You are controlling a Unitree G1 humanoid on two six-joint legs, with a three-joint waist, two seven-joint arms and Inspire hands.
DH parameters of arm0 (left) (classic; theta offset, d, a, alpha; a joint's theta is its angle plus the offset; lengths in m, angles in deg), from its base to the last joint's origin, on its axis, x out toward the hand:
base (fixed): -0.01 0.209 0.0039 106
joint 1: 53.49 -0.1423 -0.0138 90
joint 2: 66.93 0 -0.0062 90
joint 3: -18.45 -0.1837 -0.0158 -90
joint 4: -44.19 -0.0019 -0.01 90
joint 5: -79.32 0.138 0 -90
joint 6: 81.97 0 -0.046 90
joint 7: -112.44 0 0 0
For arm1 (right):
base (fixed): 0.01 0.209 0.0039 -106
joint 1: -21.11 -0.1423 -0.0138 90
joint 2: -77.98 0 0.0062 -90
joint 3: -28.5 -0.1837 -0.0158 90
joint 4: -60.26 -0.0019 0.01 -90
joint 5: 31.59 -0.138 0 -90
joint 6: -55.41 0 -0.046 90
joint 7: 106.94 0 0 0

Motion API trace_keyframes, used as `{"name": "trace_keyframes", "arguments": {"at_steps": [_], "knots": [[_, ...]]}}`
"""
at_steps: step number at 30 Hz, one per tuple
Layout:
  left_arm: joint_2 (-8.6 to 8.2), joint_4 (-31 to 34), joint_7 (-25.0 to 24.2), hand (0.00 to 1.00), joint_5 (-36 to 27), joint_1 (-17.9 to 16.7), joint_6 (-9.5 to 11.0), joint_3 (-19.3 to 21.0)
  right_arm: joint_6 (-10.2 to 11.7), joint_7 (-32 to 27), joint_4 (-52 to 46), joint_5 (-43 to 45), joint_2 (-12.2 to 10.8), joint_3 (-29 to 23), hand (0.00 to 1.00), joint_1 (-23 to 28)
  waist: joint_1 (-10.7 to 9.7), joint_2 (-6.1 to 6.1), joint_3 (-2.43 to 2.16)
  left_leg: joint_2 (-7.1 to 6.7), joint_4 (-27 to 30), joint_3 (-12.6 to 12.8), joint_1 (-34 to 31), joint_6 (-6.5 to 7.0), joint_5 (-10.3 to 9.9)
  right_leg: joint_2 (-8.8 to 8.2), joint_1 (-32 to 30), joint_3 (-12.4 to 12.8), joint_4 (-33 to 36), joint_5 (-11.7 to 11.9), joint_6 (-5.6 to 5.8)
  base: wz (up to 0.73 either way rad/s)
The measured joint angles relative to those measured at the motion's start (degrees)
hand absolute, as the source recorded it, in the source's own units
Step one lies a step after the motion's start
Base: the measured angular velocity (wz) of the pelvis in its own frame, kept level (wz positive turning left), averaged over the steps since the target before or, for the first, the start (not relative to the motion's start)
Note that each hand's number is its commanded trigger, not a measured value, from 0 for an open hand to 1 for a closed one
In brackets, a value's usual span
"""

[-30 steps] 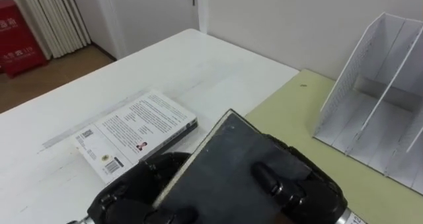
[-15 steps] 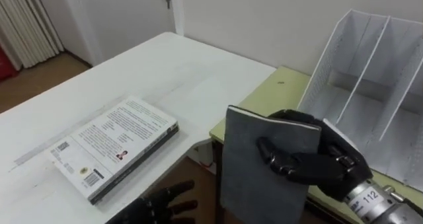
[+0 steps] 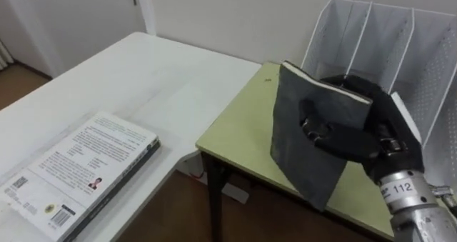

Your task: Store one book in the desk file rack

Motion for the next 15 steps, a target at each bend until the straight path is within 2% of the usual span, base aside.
{"name": "trace_keyframes", "arguments": {"at_steps": [1, 3, 7, 9, 11, 13, 15], "knots": [[-0.21, -0.9, 0.2, 0.00, 0.4, 0.1, 0.1, 0.0, 0.1, -0.8, 0.0, 1.0, 0.0, 0.0, 1.00, -0.1, 0.0, -0.01, 0.00, 0.00, 0.0, 0.1, 0.0, 0.00, 0.0, 0.20, -0.3, 0.1, 0.0, 0.0, -0.01, -0.10], [-0.91, -5.1, 1.0, 0.00, 0.4, -0.3, 0.5, 0.3, 0.3, -3.2, -0.4, 6.0, -0.9, -0.4, 1.00, -0.2, 0.4, 0.13, -0.35, 0.21, -0.2, 1.1, -0.2, -0.02, 0.0, 0.56, -0.8, 1.1, 0.0, 0.0, -0.08, -0.17], [-1.51, -9.0, 2.4, 0.00, 0.2, -1.0, 1.0, 0.5, 0.8, -8.5, -1.4, 11.1, -1.1, -1.3, 1.00, -0.4, 0.4, 0.06, -0.47, 0.19, -0.4, 1.4, -0.1, -0.05, 0.0, 0.58, -1.4, 1.3, 0.3, 0.1, -0.07, -0.05], [-2.26, -13.5, 4.3, 0.00, 0.6, -0.5, 2.2, 0.6, 0.9, -12.4, -1.4, 14.1, -1.2, -1.6, 1.00, -0.4, 0.4, -0.26, -0.74, 0.12, -0.5, 1.6, 0.1, -0.05, 0.0, 0.65, -1.3, 1.3, 0.2, 0.1, -0.07, -0.04], [-2.85, -16.8, 6.1, 0.00, 2.2, -0.3, 2.5, 1.5, 1.0, -15.2, -1.4, 14.7, -1.2, -1.9, 1.00, -0.5, 0.6, -0.70, -0.66, 0.04, -0.6, 1.9, 0.7, -0.05, 0.0, 0.69, -0.6, 1.2, 0.0, 0.1, -0.07, -0.05], [-3.24, -18.8, 7.8, 0.00, 2.6, -0.3, 3.0, 2.5, 1.2, -17.3, -1.4, 14.9, -1.2, -2.7, 1.00, -0.5, 0.5, -1.18, -0.85, 0.11, -0.7, 2.0, 0.8, -0.05, 0.0, 0.71, -0.5, 1.2, -0.1, 0.0, -0.08, 0.00], [-3.66, -20.7, 9.0, 0.00, 2.6, -0.2, 3.9, 3.5, 2.0, -18.7, -1.4, 14.9, -1.2, -4.0, 1.00, -0.5, 0.6, -1.64, -0.71, 0.13, -0.8, 2.0, 0.9, -0.05, 0.0, 0.75, -0.5, 1.3, -0.1, 0.1, -0.08, 0.00]]}}
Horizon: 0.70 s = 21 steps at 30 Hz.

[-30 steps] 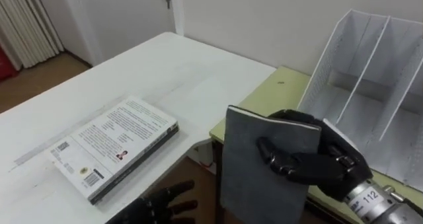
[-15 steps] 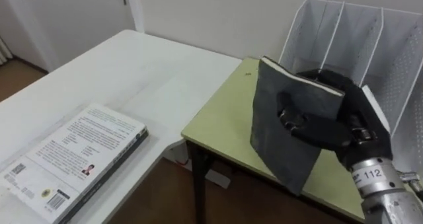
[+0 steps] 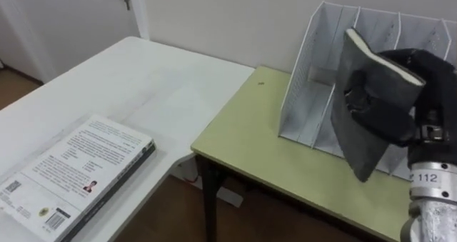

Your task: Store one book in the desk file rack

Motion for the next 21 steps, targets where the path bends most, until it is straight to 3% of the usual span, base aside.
{"name": "trace_keyframes", "arguments": {"at_steps": [11, 21], "knots": [[-1.15, -10.0, 5.4, 0.00, 0.4, 1.4, 1.1, 1.0, 1.2, -13.5, -0.1, 0.0, 0.1, -2.7, 1.00, -2.5, -0.2, -1.02, 0.00, -0.35, -1.3, 0.1, 0.8, -0.07, 0.0, 0.28, 0.8, 0.5, -0.4, 0.0, 0.05, -0.01], [-1.48, -14.6, 7.5, 0.00, -1.4, 2.5, 1.9, 2.3, 2.3, -19.7, -0.1, -1.6, 0.1, -6.7, 1.00, -2.5, -0.1, -1.70, -0.28, -0.28, -1.5, 0.1, 0.8, -0.07, 0.0, 0.26, 0.9, 0.0, -2.0, 0.1, 0.03, 0.00]]}}
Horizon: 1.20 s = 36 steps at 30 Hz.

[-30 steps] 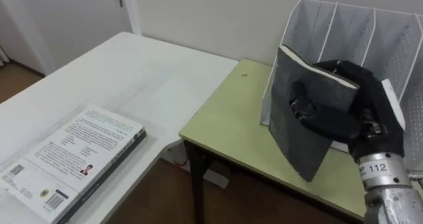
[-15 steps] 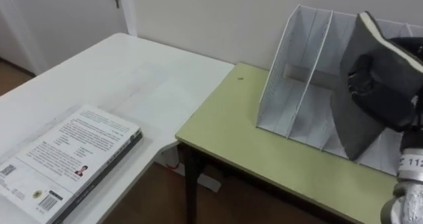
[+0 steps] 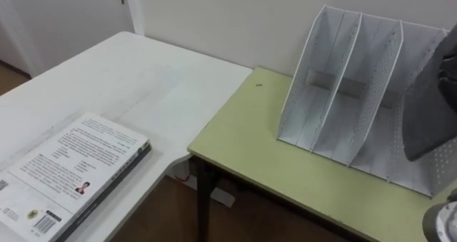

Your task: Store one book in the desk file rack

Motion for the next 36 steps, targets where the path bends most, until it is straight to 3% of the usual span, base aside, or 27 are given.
{"name": "trace_keyframes", "arguments": {"at_steps": [7, 11, 17, 24, 34, 36], "knots": [[-0.57, -2.5, 0.8, 0.00, -1.6, 0.1, 0.0, 2.0, 0.0, -0.7, 0.0, -1.1, 0.0, -0.6, 1.00, 0.1, 0.0, -0.23, -0.06, 0.08, 0.1, 0.0, 0.2, 0.00, 0.0, 0.06, 0.2, 0.0, 0.1, 0.1, -0.09, 0.00], [-0.69, -3.5, 1.3, 0.00, -1.6, 0.7, 0.0, 2.1, 0.0, -0.6, 0.1, -1.5, 0.0, -0.5, 1.00, 0.1, 0.1, -0.70, 0.28, 0.09, 0.1, 0.0, 0.9, -0.05, 0.0, 0.05, 0.9, 0.0, 0.0, 0.1, -0.06, 0.00], [-0.71, -3.8, 1.5, 0.00, -1.6, 0.7, 0.0, 2.1, 0.0, -0.6, 0.3, -1.7, 0.0, -0.5, 1.00, 0.1, 0.1, -0.05, 0.09, 0.27, -0.3, 0.0, 1.0, -0.15, -0.1, 0.26, 0.9, 0.1, -0.1, 0.3, -0.10, -0.01], [-0.71, -3.8, 1.8, 0.00, -1.3, 0.7, 0.0, 2.2, 0.0, 0.0, 0.5, -1.5, 0.0, -0.5, 1.00, 0.1, 0.1, -0.03, 0.21, 0.40, -0.4, -0.1, 1.0, -0.29, -0.2, 0.42, 1.2, -0.1, -0.7, 0.4, -0.25, 0.00], [-0.81, -3.5, 1.4, 0.00, 0.9, 0.7, -1.0, 7.2, -0.3, 4.5, 0.5, -1.2, 0.0, -0.6, 1.00, 0.0, 1.8, -0.66, 0.56, 0.42, -0.4, -0.2, 0.6, -0.33, -0.2, 0.42, 1.3, -0.5, -1.1, 0.4, -0.28, 0.02], [-0.82, -3.5, 1.4, 0.00, 1.3, 0.6, -1.2, 8.3, -0.5, 4.5, 0.5, -1.2, 0.0, -0.8, 1.00, 0.0, 2.2, -0.85, 0.45, 0.41, -0.4, -0.2, 0.4, -0.33, -0.2, 0.39, 1.1, -0.6, -1.1, 0.4, -0.28, 0.02]]}}
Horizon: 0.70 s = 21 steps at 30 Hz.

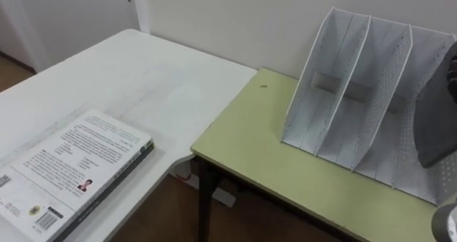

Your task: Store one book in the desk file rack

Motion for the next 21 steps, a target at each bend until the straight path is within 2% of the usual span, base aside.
{"name": "trace_keyframes", "arguments": {"at_steps": [4, 11, 15, 21], "knots": [[0.05, -0.1, 0.2, 0.00, 0.0, 0.0, -0.2, 0.6, -1.0, 0.0, 0.3, 0.0, 0.9, -0.6, 1.00, -0.2, 0.5, -0.08, -0.08, -0.05, 0.1, -0.7, -0.3, 0.00, 0.0, -0.07, -0.1, -0.4, 0.0, 0.0, 0.00, 0.05], [0.05, -0.2, 0.4, 0.00, 0.0, -0.1, -0.9, 1.7, -1.2, -0.2, 4.4, 0.5, 3.3, -1.5, 1.00, -3.6, 0.8, -0.12, -0.08, -0.01, 0.4, -0.9, -0.2, -0.01, 0.0, -0.11, 0.1, -0.7, 0.2, 0.0, -0.04, 0.00], [0.24, -0.1, 0.4, 0.00, 0.0, -0.1, -1.0, 1.6, -1.3, -0.2, 5.8, 1.4, 3.4, -1.5, 1.00, -4.1, 0.8, -0.35, 0.02, -0.01, 0.7, -1.1, 0.2, -0.01, 0.0, -0.16, 0.7, -0.9, 0.0, 0.0, -0.05, 0.04], [0.33, 0.1, 0.4, 0.00, 0.0, -0.1, -2.0, 1.6, -3.1, -0.4, 11.6, 1.5, 3.4, -1.5, 1.00, -7.7, 0.7, -0.36, -0.04, 0.02, 0.7, -1.1, 0.2, -0.01, 0.0, -0.16, 0.8, -0.9, -0.6, 0.2, -0.05, 0.00]]}}
